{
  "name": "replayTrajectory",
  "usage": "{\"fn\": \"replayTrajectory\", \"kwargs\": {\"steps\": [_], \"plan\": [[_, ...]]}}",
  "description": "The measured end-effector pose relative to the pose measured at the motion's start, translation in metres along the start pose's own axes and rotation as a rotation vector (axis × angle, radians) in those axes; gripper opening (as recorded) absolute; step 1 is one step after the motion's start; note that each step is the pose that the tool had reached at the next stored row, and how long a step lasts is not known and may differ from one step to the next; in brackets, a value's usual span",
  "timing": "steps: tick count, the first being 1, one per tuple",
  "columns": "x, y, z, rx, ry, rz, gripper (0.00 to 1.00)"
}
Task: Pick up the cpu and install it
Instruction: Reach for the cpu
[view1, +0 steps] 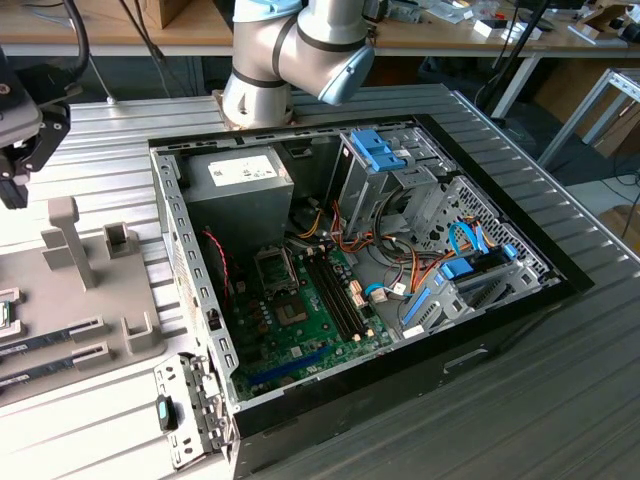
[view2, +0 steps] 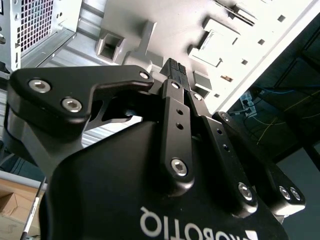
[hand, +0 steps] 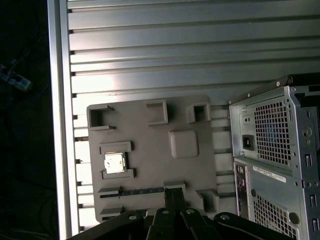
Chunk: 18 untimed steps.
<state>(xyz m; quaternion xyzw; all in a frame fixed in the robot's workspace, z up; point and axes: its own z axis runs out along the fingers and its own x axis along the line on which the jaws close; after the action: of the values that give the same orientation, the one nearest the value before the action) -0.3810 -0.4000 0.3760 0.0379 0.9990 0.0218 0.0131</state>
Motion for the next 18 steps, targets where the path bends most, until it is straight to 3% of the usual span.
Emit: {"fn": "replayTrajectory", "kwargs": {"steps": [18], "plan": [[0.0063,-0.0006,0.0033,0.0000,0.0000,0.000,0.11]]}}
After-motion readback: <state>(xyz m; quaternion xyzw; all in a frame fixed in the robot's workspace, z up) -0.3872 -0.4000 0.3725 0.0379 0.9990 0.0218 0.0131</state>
